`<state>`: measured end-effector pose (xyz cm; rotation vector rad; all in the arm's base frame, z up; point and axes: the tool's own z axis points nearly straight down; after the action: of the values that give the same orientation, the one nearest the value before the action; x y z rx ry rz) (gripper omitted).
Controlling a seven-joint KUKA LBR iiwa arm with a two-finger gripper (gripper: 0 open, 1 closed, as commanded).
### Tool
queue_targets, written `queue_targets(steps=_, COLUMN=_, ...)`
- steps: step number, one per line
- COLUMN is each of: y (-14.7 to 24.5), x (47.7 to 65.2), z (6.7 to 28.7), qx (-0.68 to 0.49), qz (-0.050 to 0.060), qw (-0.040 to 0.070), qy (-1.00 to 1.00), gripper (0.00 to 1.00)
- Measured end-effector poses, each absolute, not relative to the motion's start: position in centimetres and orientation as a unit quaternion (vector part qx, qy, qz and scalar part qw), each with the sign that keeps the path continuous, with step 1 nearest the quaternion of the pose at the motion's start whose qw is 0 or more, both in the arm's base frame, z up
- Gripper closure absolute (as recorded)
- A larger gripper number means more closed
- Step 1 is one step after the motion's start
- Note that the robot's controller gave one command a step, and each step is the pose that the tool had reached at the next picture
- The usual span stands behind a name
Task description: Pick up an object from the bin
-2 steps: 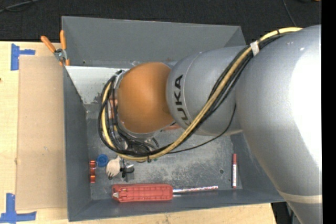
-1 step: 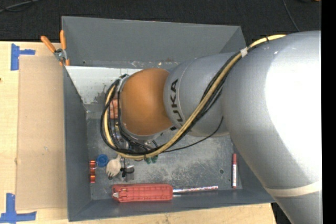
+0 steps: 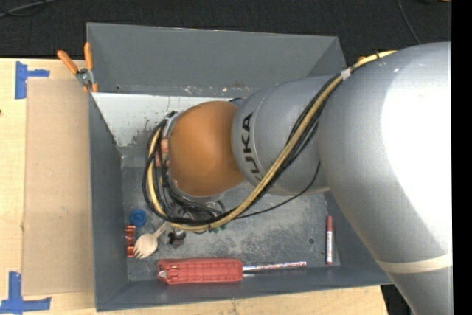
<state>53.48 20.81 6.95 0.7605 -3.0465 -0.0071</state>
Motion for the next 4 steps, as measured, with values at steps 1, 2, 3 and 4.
queue_targets(steps=1, y=20.8, x=53.5, z=7.0, qx=0.242, qz=-0.002, qw=0.001, qy=-0.970, gripper=1.00)
queue_targets(steps=2, y=20.7, x=53.3, z=9.1, qx=0.241, qz=-0.002, qw=0.004, qy=-0.970, gripper=1.00)
queue_targets(steps=3, y=20.9, x=53.5, z=12.1, qx=0.241, qz=-0.002, qw=0.000, qy=-0.971, gripper=1.00)
queue_targets(steps=4, y=20.9, x=53.4, z=14.0, qx=0.240, qz=-0.003, qw=0.001, qy=-0.971, gripper=1.00)
